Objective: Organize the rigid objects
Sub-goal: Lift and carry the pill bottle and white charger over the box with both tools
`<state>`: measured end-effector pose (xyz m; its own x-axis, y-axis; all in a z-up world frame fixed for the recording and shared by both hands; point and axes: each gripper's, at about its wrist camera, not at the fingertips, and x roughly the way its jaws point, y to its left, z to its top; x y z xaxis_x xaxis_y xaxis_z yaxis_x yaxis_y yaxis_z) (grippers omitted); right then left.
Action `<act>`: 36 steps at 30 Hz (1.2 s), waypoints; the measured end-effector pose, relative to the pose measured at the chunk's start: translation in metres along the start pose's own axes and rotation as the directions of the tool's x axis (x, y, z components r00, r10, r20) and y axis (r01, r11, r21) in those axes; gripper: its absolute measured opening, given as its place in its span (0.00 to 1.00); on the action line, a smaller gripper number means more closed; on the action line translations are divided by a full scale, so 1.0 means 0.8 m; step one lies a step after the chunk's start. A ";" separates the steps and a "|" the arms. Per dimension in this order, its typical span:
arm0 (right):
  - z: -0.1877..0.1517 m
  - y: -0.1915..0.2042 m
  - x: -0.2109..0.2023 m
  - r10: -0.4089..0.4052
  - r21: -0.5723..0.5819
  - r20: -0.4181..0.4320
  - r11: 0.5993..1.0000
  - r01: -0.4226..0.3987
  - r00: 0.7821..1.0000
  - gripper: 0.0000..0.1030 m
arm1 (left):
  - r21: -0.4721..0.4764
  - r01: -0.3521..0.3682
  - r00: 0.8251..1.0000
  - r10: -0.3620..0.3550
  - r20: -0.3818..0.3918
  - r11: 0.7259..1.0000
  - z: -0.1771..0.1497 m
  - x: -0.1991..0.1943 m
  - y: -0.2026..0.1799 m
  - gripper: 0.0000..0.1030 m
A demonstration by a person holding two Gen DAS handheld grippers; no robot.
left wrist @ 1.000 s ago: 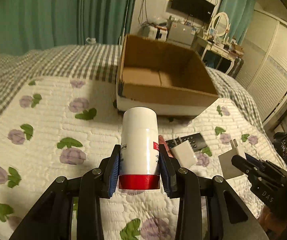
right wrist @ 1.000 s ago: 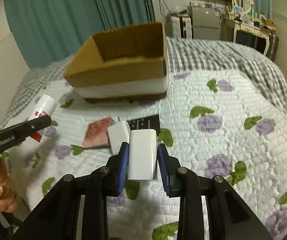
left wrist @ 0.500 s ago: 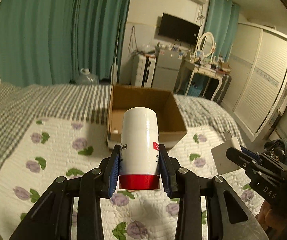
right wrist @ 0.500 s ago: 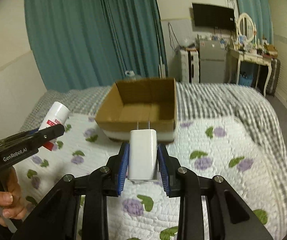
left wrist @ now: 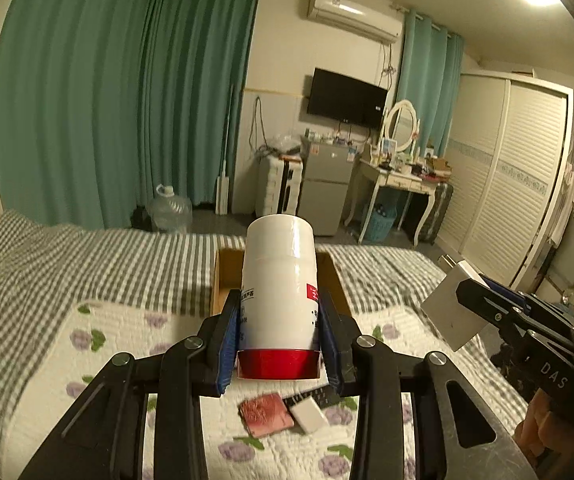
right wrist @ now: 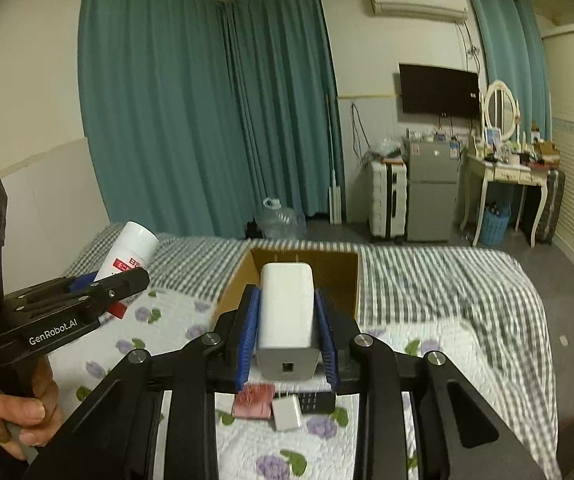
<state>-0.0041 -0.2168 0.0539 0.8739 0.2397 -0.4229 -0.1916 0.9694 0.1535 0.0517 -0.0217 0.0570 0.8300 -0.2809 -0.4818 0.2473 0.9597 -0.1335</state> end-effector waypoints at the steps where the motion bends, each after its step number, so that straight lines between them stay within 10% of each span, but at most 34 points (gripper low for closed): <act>1: 0.007 0.001 0.000 0.002 -0.006 0.012 1.000 -0.002 1.000 0.27 | 0.002 -0.003 1.000 0.003 0.007 1.000 0.005 0.000 -0.001 0.35; 20: 0.072 -0.007 0.093 0.006 -0.065 0.049 0.998 -0.003 0.999 0.27 | 0.029 0.016 0.999 -0.017 0.041 0.999 0.062 0.105 0.006 0.35; 36: 0.043 -0.053 0.258 -0.011 -0.085 -0.085 0.996 0.004 0.996 0.27 | 0.045 0.021 0.986 -0.013 -0.164 0.999 0.017 0.279 0.025 0.35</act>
<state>0.2000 -0.2104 -0.0094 0.8349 0.2322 -0.4990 -0.2253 0.9714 0.0749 0.2483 -0.0654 -0.0413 0.7333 -0.2885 -0.6157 0.2867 0.9523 -0.1048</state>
